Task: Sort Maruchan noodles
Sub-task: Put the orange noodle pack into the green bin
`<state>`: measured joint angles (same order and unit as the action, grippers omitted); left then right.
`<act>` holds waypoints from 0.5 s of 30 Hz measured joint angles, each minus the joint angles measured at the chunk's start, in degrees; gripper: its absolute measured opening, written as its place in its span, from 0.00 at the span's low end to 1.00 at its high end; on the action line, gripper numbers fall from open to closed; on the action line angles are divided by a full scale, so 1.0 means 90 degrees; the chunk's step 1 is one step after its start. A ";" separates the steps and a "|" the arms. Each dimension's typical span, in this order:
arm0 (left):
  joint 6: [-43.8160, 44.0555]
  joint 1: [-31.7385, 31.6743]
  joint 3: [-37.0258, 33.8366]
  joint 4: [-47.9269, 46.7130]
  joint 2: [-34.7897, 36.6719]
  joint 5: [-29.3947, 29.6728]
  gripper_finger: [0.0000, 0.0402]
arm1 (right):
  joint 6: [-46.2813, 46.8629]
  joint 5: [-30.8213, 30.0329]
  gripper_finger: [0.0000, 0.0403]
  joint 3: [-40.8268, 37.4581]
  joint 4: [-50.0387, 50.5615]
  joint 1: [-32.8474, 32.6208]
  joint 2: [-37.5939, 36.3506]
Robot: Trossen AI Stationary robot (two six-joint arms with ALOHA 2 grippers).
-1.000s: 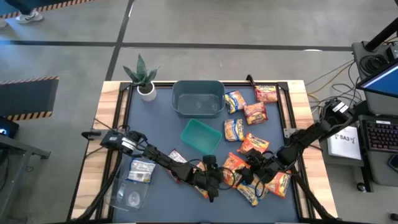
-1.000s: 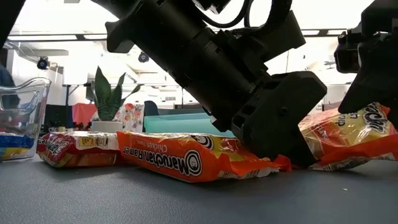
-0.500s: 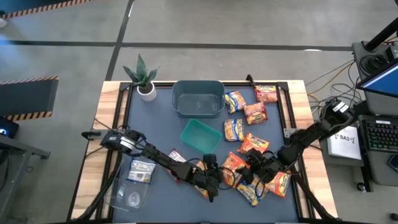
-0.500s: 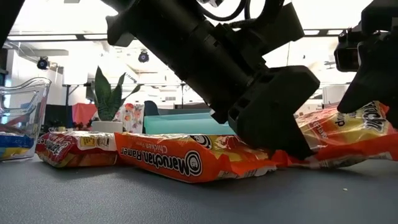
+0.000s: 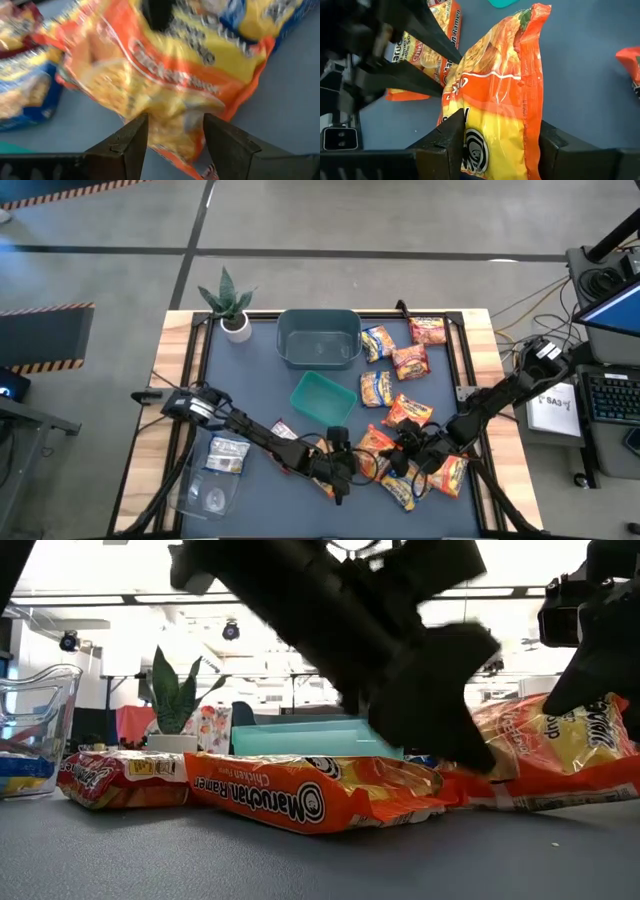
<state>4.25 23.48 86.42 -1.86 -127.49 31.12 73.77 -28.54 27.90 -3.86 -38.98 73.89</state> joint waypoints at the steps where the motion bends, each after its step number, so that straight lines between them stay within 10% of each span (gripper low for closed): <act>1: -0.0070 -0.0002 0.0006 -0.0066 0.0074 0.0007 0.43 | -0.0067 -0.0008 0.37 0.0000 0.0003 0.0000 -0.0014; 15: -0.0642 -0.0026 -0.0198 -0.0736 0.1251 -0.0494 0.43 | -0.2120 -0.0923 0.36 0.0025 -0.0266 -0.0148 -0.0007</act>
<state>-1.53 23.25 84.64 -8.49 -116.24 26.67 54.70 -36.85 28.13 -6.25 -40.31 73.83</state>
